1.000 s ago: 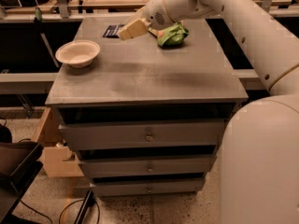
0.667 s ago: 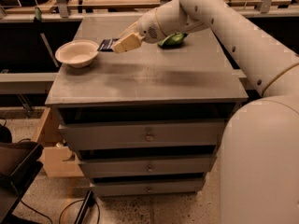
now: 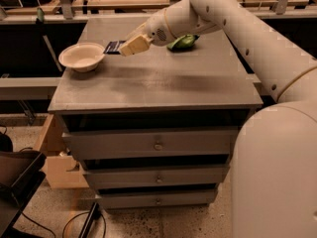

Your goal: Move rxbar blueberry near paper bowl

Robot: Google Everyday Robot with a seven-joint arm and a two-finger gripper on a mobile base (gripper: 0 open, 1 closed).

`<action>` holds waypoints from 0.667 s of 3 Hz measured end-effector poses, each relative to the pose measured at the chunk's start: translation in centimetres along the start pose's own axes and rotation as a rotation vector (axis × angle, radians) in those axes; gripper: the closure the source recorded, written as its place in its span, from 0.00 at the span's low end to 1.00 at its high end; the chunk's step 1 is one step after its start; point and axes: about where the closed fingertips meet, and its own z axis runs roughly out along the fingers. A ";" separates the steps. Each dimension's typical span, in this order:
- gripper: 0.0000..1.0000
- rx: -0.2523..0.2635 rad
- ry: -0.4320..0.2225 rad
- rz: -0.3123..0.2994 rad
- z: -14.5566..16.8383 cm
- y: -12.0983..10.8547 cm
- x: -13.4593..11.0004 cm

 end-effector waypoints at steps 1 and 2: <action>0.28 -0.005 0.000 0.000 0.3 0.1 0.0; 0.04 -0.010 0.001 0.001 0.6 0.2 0.0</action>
Offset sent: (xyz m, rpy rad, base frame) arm -0.0003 0.0024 -0.0014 0.0000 0.0024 0.0036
